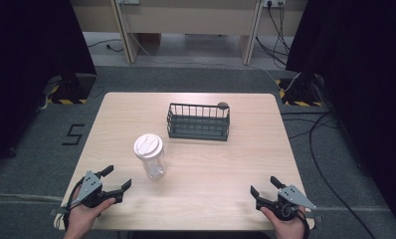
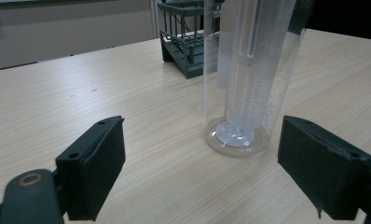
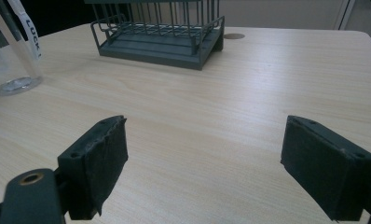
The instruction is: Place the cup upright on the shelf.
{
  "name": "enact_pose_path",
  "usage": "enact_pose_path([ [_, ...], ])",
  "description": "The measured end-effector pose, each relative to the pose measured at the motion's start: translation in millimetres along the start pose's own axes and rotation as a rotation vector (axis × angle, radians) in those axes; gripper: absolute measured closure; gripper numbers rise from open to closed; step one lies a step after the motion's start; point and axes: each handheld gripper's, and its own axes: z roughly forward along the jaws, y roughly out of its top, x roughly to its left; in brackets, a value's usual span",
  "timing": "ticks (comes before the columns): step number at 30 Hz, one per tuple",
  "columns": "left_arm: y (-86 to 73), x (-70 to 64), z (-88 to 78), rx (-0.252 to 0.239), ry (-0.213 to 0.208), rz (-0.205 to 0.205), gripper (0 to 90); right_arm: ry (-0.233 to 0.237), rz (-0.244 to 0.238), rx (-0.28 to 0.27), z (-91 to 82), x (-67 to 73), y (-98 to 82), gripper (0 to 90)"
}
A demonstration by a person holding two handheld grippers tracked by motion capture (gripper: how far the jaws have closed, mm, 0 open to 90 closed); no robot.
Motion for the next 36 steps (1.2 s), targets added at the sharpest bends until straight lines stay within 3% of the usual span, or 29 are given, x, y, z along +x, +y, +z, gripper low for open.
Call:
enact_pose_path([
  [5, 3.6, -6.8, 3.5, -0.009, -0.023, -0.008, 14.4, -0.005, 0.005, 0.002, -0.2, -0.6, 0.0, 15.2],
  [15, 8.1, -20.8, 20.5, 0.003, -0.054, 0.024, 14.4, -0.002, -0.001, 0.008, 0.4, 0.0, 0.2, 15.3],
  [29, 13.0, -21.4, 34.6, 0.009, -0.058, 0.038, 14.4, 0.0, 0.005, 0.011, 0.5, -0.2, 0.2, 15.4],
  [36, 15.4, -24.1, 48.4, 0.009, -0.068, 0.021, 14.4, 0.002, 0.005, 0.013, 0.6, -0.2, 0.3, 15.4],
])
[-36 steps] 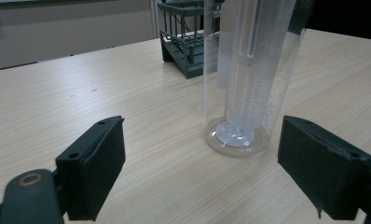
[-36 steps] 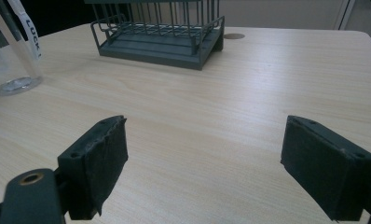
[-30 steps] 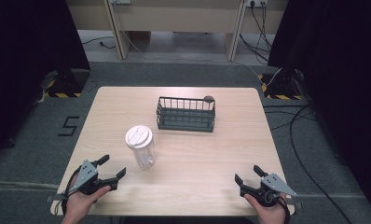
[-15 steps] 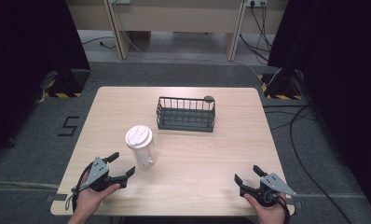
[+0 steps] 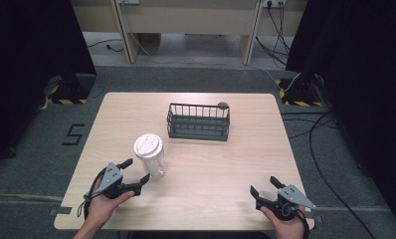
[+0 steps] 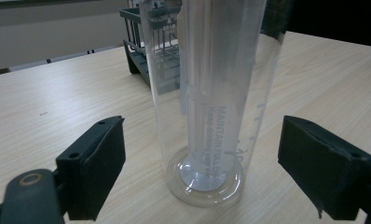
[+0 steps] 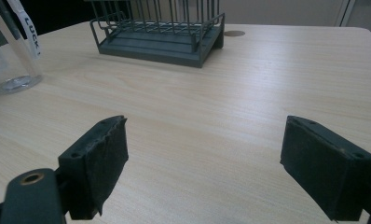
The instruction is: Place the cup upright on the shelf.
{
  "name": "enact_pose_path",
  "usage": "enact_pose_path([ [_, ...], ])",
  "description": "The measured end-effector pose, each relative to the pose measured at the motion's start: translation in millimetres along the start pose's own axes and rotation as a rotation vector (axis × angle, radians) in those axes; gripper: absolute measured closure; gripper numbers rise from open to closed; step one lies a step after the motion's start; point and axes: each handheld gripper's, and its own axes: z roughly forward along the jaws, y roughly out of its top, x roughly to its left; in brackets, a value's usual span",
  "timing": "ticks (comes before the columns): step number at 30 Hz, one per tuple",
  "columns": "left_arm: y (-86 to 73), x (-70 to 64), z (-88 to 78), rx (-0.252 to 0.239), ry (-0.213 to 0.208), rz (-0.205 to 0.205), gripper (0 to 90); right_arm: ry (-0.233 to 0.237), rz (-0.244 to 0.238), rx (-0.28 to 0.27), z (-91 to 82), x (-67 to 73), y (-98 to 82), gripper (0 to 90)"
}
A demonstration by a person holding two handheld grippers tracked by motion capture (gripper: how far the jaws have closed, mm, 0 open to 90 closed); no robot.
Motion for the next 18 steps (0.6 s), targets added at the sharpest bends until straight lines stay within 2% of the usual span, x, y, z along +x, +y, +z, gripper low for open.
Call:
enact_pose_path([
  [5, 2.0, -0.9, 11.1, 0.005, -0.008, 0.018, 14.4, 0.003, 0.006, 0.003, 0.2, 0.5, 0.0, 15.4],
  [18, 5.5, -3.3, 30.0, 0.004, -0.013, 0.026, 14.4, 0.005, 0.004, 0.003, 0.5, -0.7, 0.2, 15.5],
])
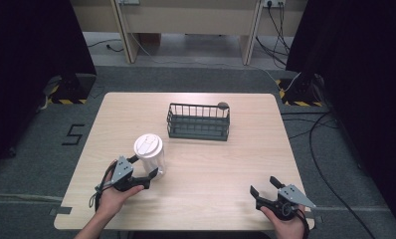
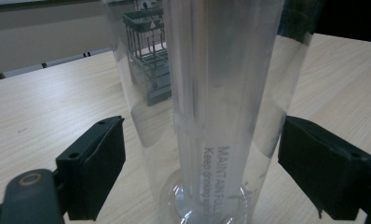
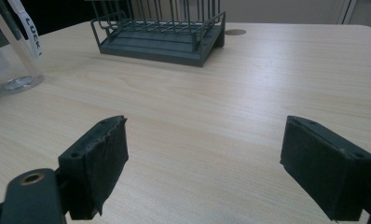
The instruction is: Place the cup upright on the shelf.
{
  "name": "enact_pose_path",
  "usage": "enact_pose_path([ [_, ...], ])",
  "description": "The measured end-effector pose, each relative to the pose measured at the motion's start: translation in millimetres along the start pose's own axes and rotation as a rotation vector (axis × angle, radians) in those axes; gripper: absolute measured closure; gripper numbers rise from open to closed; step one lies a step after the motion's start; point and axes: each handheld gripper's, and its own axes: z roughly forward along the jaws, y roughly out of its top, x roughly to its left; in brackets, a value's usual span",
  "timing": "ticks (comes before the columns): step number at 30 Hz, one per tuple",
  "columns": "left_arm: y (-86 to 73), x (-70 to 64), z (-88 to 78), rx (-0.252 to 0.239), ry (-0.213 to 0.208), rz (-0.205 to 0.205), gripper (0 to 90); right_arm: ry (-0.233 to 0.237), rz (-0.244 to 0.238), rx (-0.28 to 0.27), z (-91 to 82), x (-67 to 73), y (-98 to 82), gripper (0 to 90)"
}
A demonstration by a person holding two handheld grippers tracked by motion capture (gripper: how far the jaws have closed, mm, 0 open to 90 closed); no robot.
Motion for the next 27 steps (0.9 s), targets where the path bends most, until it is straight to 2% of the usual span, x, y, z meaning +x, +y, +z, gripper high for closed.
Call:
enact_pose_path([
  [13, 4.9, -2.1, 18.2, -0.009, -0.005, -0.005, 14.2, 0.0, 0.001, 0.003, 0.3, -0.6, 0.3, 15.5],
  [18, 4.0, -1.6, 19.7, -0.009, -0.002, -0.007, 14.7, 0.001, 0.001, 0.005, 0.4, -0.6, 0.3, 15.5],
  [21, 3.0, -0.5, 19.7, -0.014, -0.01, -0.024, 16.8, 0.005, 0.001, 0.008, 0.6, -0.9, 0.4, 15.5],
  [27, 2.7, 0.1, 18.7, -0.014, -0.022, -0.023, 17.4, 0.005, 0.001, 0.01, 0.8, -0.9, 0.5, 15.5],
])
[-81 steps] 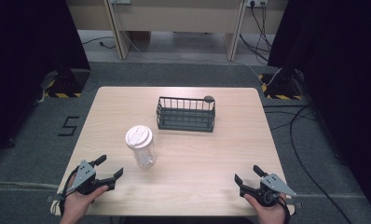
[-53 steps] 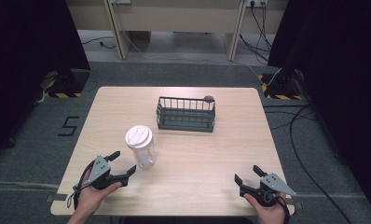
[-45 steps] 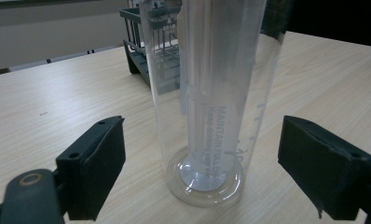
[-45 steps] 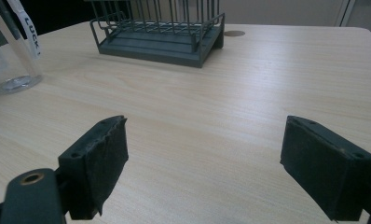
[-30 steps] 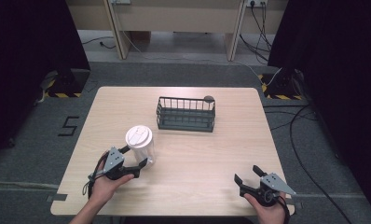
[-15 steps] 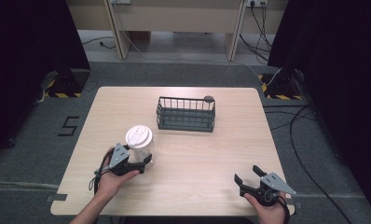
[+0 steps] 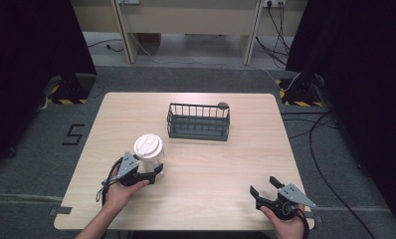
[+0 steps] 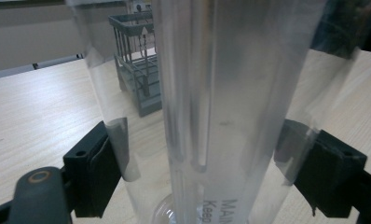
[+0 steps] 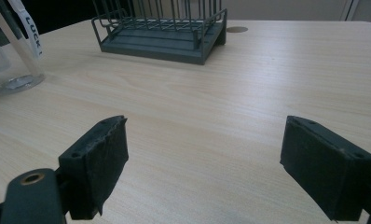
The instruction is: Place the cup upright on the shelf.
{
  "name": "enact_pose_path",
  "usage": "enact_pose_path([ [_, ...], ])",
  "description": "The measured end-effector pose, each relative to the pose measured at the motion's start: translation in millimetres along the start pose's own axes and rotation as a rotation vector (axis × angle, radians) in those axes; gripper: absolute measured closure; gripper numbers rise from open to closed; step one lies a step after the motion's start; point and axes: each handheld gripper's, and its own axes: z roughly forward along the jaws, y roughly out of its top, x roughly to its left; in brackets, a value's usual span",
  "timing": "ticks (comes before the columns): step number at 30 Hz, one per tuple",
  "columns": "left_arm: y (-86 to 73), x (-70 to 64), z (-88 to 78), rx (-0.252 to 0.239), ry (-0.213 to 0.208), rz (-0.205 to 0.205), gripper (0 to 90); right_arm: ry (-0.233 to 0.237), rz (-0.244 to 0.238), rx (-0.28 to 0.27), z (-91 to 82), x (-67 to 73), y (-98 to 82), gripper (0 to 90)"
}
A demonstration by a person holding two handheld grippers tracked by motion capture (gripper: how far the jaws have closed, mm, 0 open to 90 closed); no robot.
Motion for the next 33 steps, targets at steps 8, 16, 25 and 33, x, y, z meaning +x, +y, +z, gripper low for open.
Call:
enact_pose_path([
  [8, 2.0, -0.1, -0.1, 0.011, 0.002, 0.001, 17.6, 0.005, 0.011, 0.005, 0.2, 0.6, 0.0, 15.6],
  [16, 8.6, -1.5, -2.6, 0.003, 0.008, 0.017, 17.7, 0.006, 0.013, 0.005, 0.2, 0.4, 0.0, 15.6],
  [25, 15.4, -3.8, -2.8, -0.01, 0.011, 0.021, 17.7, 0.007, 0.018, 0.004, 0.2, -0.1, 0.0, 15.6],
  [33, 22.3, -5.0, 1.0, -0.02, 0.006, 0.021, 17.7, 0.008, 0.021, 0.002, 0.0, -0.5, -0.1, 15.6],
])
